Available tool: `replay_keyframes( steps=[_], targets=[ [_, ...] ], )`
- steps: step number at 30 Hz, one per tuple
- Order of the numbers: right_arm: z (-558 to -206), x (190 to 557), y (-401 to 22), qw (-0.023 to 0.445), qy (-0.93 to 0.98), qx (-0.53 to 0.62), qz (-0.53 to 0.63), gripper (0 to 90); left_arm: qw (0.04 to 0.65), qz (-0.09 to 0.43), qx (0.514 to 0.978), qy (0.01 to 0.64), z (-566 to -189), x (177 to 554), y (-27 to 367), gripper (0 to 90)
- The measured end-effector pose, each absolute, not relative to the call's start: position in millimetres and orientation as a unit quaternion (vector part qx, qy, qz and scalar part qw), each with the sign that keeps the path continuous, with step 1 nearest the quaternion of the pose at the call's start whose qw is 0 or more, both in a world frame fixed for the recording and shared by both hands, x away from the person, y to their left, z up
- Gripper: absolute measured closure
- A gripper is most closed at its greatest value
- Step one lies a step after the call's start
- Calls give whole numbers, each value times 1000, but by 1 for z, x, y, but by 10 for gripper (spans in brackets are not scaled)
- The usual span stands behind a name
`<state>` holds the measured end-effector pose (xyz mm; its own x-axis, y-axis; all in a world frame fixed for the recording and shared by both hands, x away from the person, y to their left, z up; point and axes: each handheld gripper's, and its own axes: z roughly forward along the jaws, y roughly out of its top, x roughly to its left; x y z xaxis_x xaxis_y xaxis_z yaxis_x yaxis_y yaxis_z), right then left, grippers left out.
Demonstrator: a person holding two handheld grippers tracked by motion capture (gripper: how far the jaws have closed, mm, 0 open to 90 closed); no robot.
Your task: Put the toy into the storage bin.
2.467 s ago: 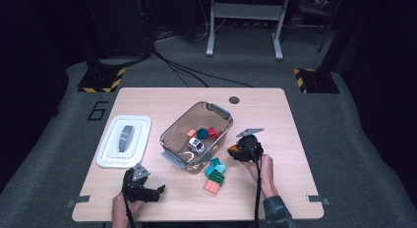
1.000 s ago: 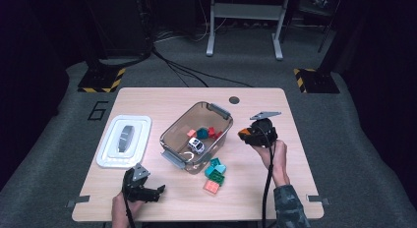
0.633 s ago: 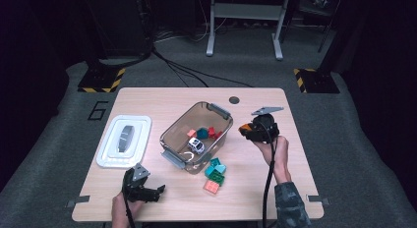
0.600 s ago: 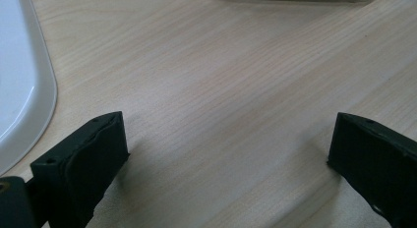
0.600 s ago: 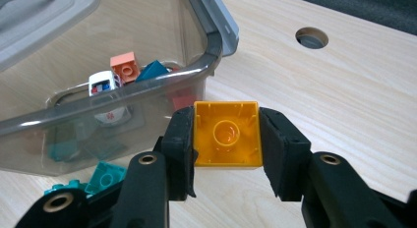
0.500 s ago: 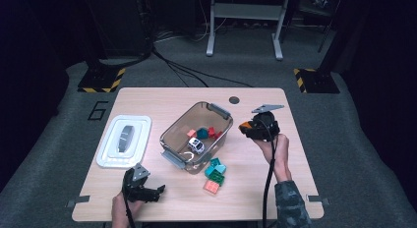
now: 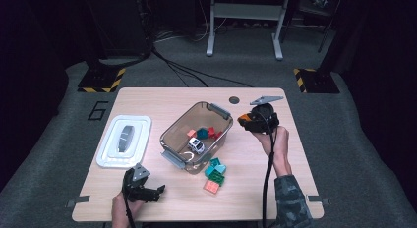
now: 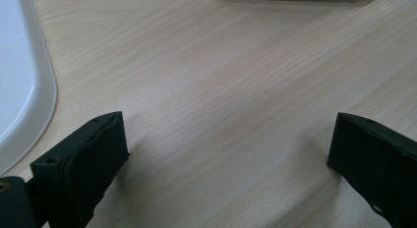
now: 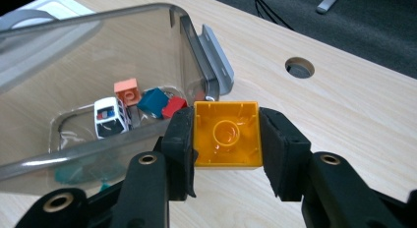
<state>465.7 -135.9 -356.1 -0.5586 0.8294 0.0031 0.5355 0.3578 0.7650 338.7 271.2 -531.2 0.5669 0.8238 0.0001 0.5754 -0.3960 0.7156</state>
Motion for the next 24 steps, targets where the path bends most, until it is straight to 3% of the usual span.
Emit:
replay_keyframes(
  steps=[24],
  targets=[
    [-362, 482, -81, 174, 831, 384, 361, 589, 343, 182, 816, 428, -531, 339, 271, 11]
  ],
)
